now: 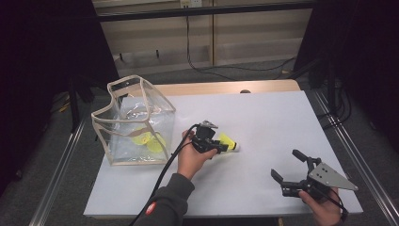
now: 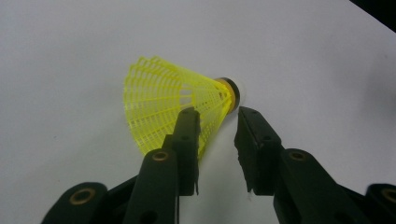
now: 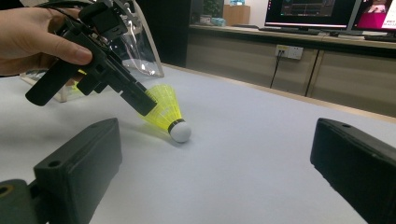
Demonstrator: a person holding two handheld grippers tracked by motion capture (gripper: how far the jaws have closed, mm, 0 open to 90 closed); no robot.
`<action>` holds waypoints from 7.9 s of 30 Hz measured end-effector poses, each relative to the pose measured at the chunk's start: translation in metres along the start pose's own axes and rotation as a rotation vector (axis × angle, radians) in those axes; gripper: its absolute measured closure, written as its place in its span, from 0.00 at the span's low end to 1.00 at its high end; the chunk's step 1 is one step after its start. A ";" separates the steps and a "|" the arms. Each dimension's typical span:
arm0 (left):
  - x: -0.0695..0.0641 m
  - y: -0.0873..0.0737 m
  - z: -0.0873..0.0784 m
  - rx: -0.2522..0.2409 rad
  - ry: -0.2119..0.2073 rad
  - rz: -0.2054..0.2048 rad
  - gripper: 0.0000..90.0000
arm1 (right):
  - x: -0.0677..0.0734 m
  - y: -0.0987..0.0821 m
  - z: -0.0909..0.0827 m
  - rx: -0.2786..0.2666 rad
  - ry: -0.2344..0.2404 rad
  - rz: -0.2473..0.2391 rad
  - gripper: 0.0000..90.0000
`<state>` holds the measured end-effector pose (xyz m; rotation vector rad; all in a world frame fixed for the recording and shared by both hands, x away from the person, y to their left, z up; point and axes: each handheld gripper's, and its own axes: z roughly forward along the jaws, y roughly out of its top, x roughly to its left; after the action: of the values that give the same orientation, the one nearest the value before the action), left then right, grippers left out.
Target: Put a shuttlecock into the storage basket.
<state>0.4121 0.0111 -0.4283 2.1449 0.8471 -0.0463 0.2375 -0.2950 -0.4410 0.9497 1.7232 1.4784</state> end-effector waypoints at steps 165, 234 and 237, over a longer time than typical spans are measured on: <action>0.005 0.066 -0.126 0.077 0.043 -0.052 0.96 | 0.001 0.001 0.001 -0.001 0.005 -0.006 0.02; 0.007 0.102 -0.183 0.068 0.114 -0.055 0.96 | 0.001 0.001 0.000 -0.003 0.005 -0.002 0.02; 0.007 0.103 -0.185 0.065 0.117 -0.057 0.96 | 0.001 0.001 0.000 -0.002 0.004 -0.001 0.02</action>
<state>0.4333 0.0993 -0.2365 2.2015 0.9865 0.0226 0.2373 -0.2941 -0.4399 0.9449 1.7243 1.4819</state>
